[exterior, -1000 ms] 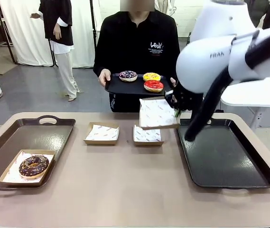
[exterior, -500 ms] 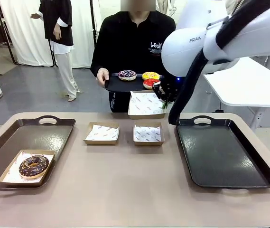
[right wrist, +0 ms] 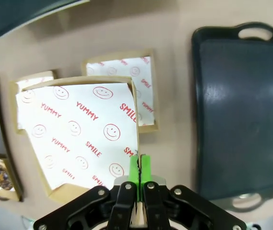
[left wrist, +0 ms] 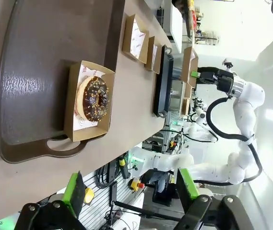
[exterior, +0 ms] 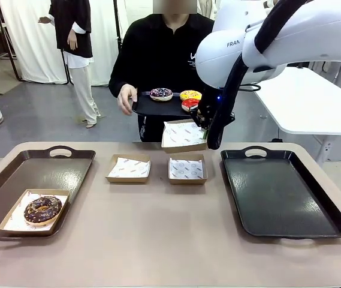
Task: Individually package the donuts and arrange them on the tray.
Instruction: Place the picked Paper togo box on the Handle tray while simultaneously picking up another Paper togo box from the table with the other hand.
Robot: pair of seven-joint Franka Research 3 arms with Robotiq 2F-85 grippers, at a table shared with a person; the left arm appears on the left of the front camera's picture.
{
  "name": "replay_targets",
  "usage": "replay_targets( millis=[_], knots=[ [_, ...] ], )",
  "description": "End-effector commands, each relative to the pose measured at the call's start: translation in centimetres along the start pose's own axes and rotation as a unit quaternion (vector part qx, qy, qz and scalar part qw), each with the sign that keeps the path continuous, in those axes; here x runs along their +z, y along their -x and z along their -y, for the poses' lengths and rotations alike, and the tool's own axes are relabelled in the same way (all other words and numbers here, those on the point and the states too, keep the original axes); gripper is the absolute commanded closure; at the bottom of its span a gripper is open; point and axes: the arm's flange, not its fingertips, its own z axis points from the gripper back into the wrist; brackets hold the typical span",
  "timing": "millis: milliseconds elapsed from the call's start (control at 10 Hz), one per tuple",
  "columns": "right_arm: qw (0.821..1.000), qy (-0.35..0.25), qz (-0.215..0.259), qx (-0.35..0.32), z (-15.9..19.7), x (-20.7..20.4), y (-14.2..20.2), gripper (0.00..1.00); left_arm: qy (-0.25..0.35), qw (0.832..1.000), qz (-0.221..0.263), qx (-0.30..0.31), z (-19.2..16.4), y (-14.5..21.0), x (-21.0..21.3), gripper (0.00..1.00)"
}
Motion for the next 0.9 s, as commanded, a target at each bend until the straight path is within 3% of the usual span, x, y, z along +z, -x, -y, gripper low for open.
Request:
replay_targets(
  millis=[0,800],
  knots=[
    [0.999,0.030,-0.018,-0.009,-1.7,0.2,-1.4,1.00,0.005,1.000,0.008,-0.002,0.1,0.5,0.2,0.00],
    [0.999,0.024,-0.030,0.004,-1.7,0.0,-1.8,1.00,0.005,1.000,0.008,-0.002,0.1,0.5,0.2,0.00]
  ],
)
